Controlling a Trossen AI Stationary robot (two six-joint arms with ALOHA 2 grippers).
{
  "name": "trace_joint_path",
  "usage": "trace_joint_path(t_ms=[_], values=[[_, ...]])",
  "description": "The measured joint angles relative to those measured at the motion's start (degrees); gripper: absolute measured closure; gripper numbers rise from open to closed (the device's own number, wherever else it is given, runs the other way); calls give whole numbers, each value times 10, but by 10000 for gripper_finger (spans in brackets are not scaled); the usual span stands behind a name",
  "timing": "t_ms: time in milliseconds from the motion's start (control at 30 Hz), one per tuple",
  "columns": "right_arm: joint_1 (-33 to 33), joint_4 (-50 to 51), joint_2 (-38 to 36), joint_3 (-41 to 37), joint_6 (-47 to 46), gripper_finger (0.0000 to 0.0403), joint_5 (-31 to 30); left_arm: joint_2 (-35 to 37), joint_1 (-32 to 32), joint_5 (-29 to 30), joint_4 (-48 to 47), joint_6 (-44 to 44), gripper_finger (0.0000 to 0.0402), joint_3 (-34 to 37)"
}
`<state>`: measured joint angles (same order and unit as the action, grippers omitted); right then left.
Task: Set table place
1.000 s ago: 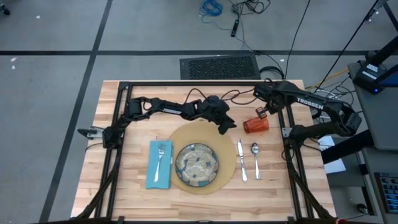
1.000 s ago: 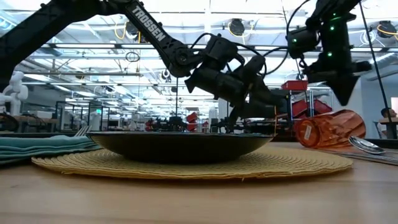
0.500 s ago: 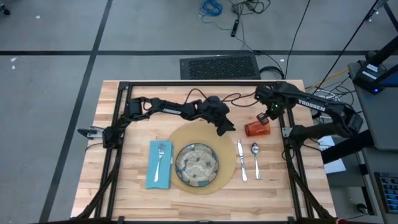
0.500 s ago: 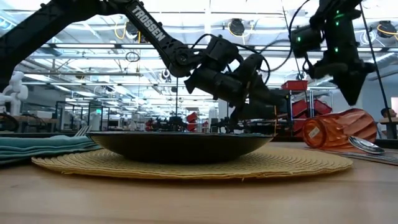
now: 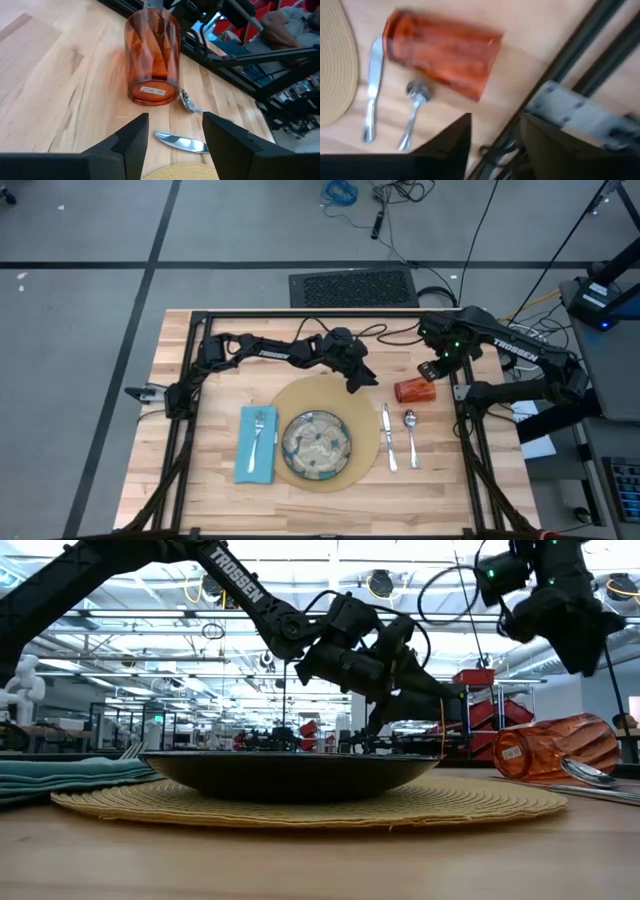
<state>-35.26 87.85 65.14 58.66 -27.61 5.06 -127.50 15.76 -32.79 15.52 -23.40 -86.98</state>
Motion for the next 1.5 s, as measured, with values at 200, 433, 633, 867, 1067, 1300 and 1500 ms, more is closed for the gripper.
trace_joint_path(t_ms=[200, 433, 633, 867, 1067, 1300, 1500], values=[[-6, -42, -9, -76, -7, 172, 44, 0, -2, -16, -4, 13, 230, 0], [-15, -157, -11, -121, -5, 161, 100, 0, -8, -17, -4, 16, 230, 0], [-26, -161, -11, -139, 1, 167, 101, 0, -16, -16, -2, 17, 230, 0], [-33, -190, -13, -166, 4, 167, 115, 0, -29, -16, -20, 19, 230, 0], [-33, -207, -36, -166, 5, 167, 130, 0, -31, -14, -64, 31, 230, 0], [-33, -291, -65, -166, -6, 167, 198, 0, -35, 1, -64, 43, 230, 0], [-39, -313, -53, -166, -7, 168, 189, 0, -35, 3, -65, 43, 230, 0]])
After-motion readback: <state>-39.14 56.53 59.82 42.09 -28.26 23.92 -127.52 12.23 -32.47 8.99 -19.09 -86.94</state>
